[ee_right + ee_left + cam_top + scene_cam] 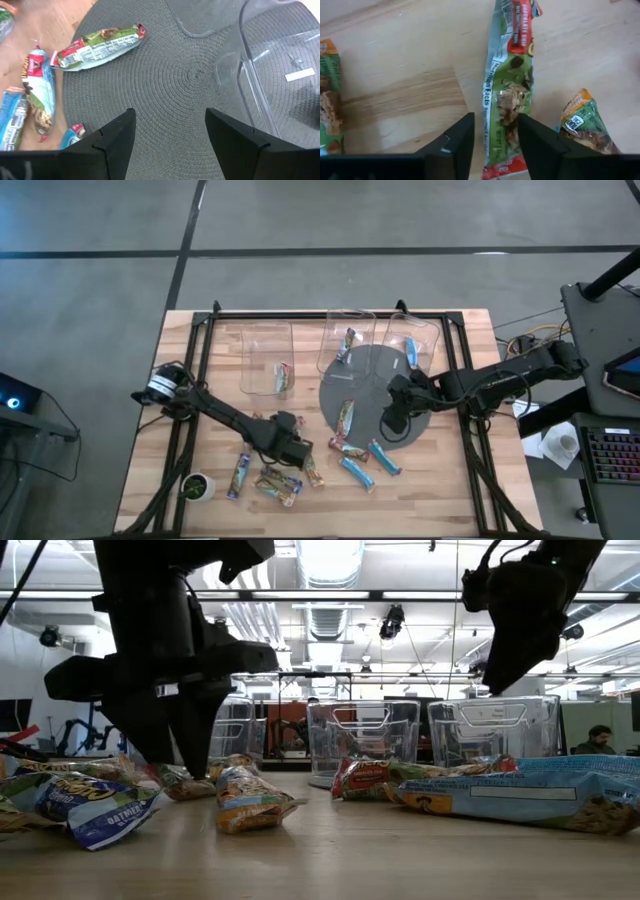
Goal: Pick and place Granola Bars by type
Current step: Put the red granola bar into the left transparent bin
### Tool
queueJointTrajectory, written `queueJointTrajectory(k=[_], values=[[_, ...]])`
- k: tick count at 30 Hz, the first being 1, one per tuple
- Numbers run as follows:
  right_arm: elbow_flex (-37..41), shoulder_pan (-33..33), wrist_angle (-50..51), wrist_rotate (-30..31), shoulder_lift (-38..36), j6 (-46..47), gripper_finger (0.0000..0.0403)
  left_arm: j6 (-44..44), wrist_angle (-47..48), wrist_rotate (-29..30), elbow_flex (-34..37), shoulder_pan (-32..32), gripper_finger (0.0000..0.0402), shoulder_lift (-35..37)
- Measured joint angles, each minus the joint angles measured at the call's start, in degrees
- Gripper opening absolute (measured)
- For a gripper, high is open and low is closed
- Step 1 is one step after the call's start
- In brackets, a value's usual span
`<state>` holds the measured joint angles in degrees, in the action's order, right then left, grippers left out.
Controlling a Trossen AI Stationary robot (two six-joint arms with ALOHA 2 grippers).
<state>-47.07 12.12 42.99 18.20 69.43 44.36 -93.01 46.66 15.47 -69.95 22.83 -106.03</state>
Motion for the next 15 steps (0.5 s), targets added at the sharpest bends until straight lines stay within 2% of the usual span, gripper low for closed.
queueJointTrajectory(k=[5,12,15], values=[[0.63,0.0,0.01,-0.02,0.0,0.0,0.0228,0.06,1.05,-1.33,0.0,0.02,0.0165,1.3],[0.73,0.0,-0.1,-0.04,0.0,0.0,0.0228,0.38,0.43,-1.6,0.2,0.04,0.0169,1.69],[0.73,0.0,-0.12,-0.04,0.0,0.0,0.0228,-0.46,-2.86,-1.52,1.0,0.04,0.017,1.61]])
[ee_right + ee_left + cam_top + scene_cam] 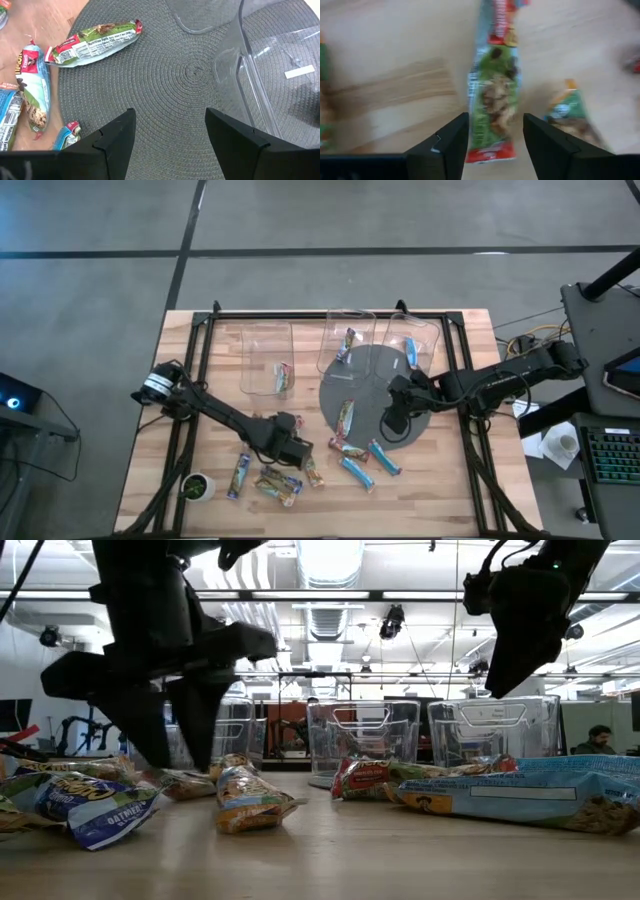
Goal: Pick and place Granola Bars by type
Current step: Put the red granola bar into the left transparent bin
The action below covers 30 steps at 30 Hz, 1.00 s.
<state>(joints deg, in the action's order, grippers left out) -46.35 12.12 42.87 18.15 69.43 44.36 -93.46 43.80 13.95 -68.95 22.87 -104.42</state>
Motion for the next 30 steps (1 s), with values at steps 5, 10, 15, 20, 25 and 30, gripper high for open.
queueJointTrajectory(k=[5,10,15,20,25,30], values=[[0.09,0.0,0.01,0.0,0.0,0.22,0.0228,-0.12,-3.93,1.19,1.01,0.0,0.017,-0.02],[0.09,0.0,-0.07,0.0,0.0,0.22,0.0228,-1.54,-5.61,0.67,2.92,-0.04,0.0171,-0.75],[0.18,0.0,-0.2,0.0,0.0,0.5,0.0228,-2.58,-10.16,1.25,3.26,-0.2,0.0172,-1.07],[0.35,-0.01,-0.23,0.0,0.0,0.8,0.0228,-2.61,-11.21,1.49,3.74,-0.76,0.017,-1.4],[0.53,0.0,-0.24,0.0,0.0,1.15,0.0228,-2.66,-11.04,1.56,4.24,-0.79,0.0146,-1.4],[0.55,0.0,-0.25,0.0,0.0,1.14,0.0228,-2.67,-10.29,1.51,4.4,-0.74,0.0085,-1.36]])
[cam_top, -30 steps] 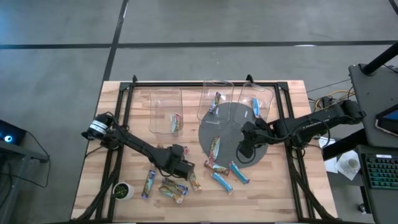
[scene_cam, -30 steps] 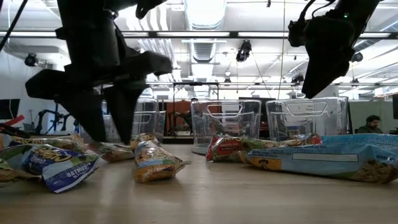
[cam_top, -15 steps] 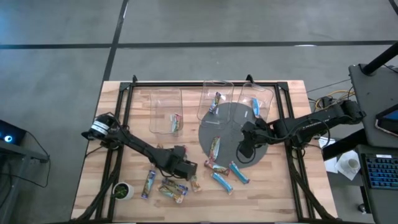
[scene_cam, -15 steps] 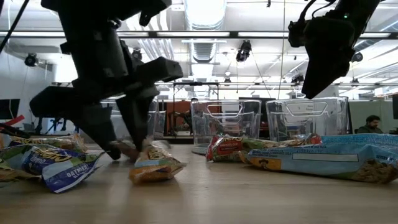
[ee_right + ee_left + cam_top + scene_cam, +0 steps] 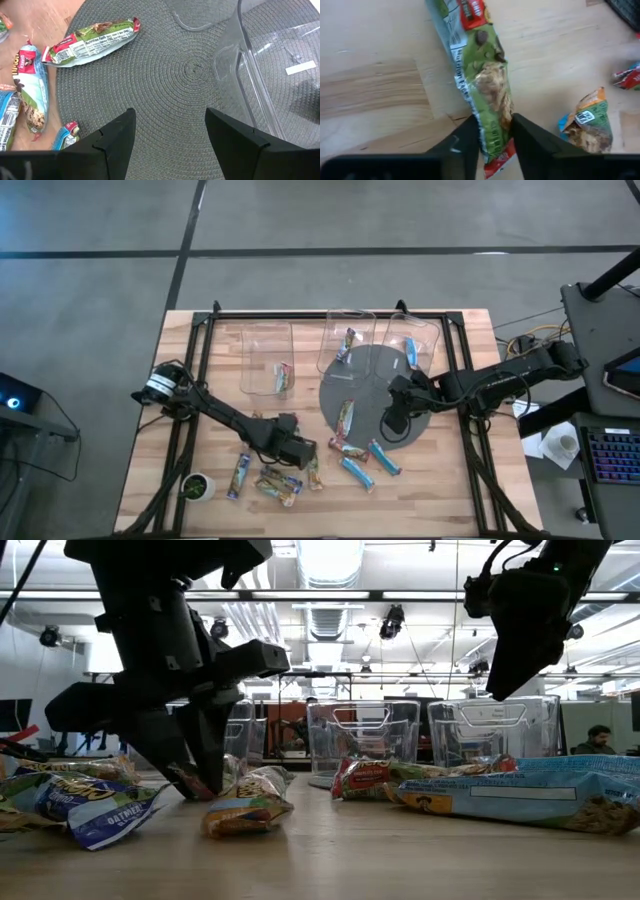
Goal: Pick and place Granola Bars by type
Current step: Put the red granola bar into the left transparent bin
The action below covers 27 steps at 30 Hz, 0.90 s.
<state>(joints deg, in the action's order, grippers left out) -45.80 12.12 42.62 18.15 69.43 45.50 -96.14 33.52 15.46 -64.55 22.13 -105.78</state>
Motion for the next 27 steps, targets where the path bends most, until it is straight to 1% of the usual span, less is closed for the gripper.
queueJointTrajectory(k=[3,5,7,10,12,14,16,18,20,23,25,27], values=[[0.0,0.0,0.01,0.0,0.0,-0.02,0.0228,0.25,0.46,0.05,-0.15,0.3,0.0048,0.29],[0.0,0.0,-0.01,0.0,0.0,-0.25,0.0228,0.41,0.3,0.0,-0.59,0.71,0.0032,0.75],[0.0,0.0,-0.03,0.0,0.0,-0.51,0.0228,0.16,1.51,0.16,-2.0,1.56,0.0027,1.89],[0.0,-0.02,-0.04,0.0,0.0,-1.57,0.0228,-0.32,3.93,2.73,-5.49,3.39,0.003,4.82],[0.0,-0.01,-0.05,-0.02,-0.01,-2.16,0.0228,-1.26,6.73,6.6,-8.32,4.82,0.0032,6.88],[0.01,-0.02,-0.19,-0.01,-0.05,-2.65,0.0228,-2.46,11.5,12.23,-11.52,5.76,0.0032,9.03],[0.07,0.0,-0.17,-0.02,-0.07,-3.29,0.0228,-4.31,18.71,18.23,-14.75,5.85,0.0031,11.17],[0.09,0.0,-0.41,-0.09,-0.07,-4.19,0.0228,-5.8,27.09,22.95,-17.34,5.02,0.0031,13.14],[0.09,0.0,-1.38,-0.18,-0.07,-5.39,0.0228,-5.75,33.92,24.54,-18.97,2.58,0.0031,14.68],[0.09,0.0,-2.3,-0.26,-0.07,-6.62,0.0228,-0.24,40.02,23.16,-18.93,-3.49,0.0031,17.43],[0.09,-0.01,-2.56,-0.49,-0.07,-6.51,0.0228,6.28,39.34,19.98,-16.79,-8.91,0.0031,19.43],[0.09,0.0,-2.57,-0.65,-0.07,-5.79,0.0228,14.89,35.89,15.48,-13.39,-15.07,0.0031,21.25]])
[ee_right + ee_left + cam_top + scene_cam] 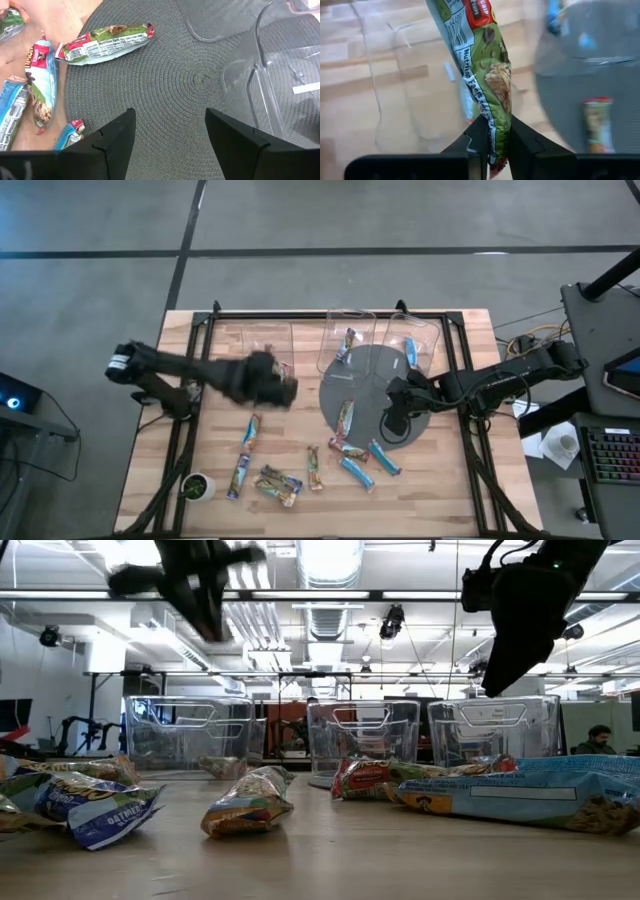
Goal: Pick and place Granola Bars by type
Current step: Put the red granola bar into the left transparent bin
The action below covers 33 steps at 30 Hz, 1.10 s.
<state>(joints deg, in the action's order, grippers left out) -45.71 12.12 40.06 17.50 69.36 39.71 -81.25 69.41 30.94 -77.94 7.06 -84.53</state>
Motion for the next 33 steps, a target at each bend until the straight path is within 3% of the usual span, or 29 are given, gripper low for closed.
queueJointTrajectory(k=[5,8,12,19,22,28,33], values=[[0.0,0.0,-0.18,0.02,0.0,3.15,0.0228,20.66,-16.13,-16.82,11.53,-16.38,0.0033,4.16],[0.0,0.0,-0.16,0.04,0.0,5.22,0.0228,25.9,-21.62,-23.35,17.48,-22.48,0.0034,5.45],[0.0,0.0,-0.21,0.49,0.02,9.35,0.0228,29.04,-21.77,-23.33,21.76,-24.27,0.0051,7.14],[0.0,0.0,-2.97,0.48,0.02,10.41,0.0228,31.4,-21.85,-22.45,23.85,-23.53,0.0138,10.56],[0.0,-0.02,-4.66,-2.25,0.02,8.54,0.0228,32.65,-21.29,-22.28,22.96,-22.98,0.0165,12.13],[0.0,0.0,-5.14,-11.13,0.22,7.81,0.0228,37.84,-23.01,-21.24,19.68,-17.99,0.0172,17.17],[0.0,-0.28,-8.14,-11.92,0.22,17.33,0.0228,38.22,-23.45,-15.94,19.04,-12.47,0.0172,20.79]])
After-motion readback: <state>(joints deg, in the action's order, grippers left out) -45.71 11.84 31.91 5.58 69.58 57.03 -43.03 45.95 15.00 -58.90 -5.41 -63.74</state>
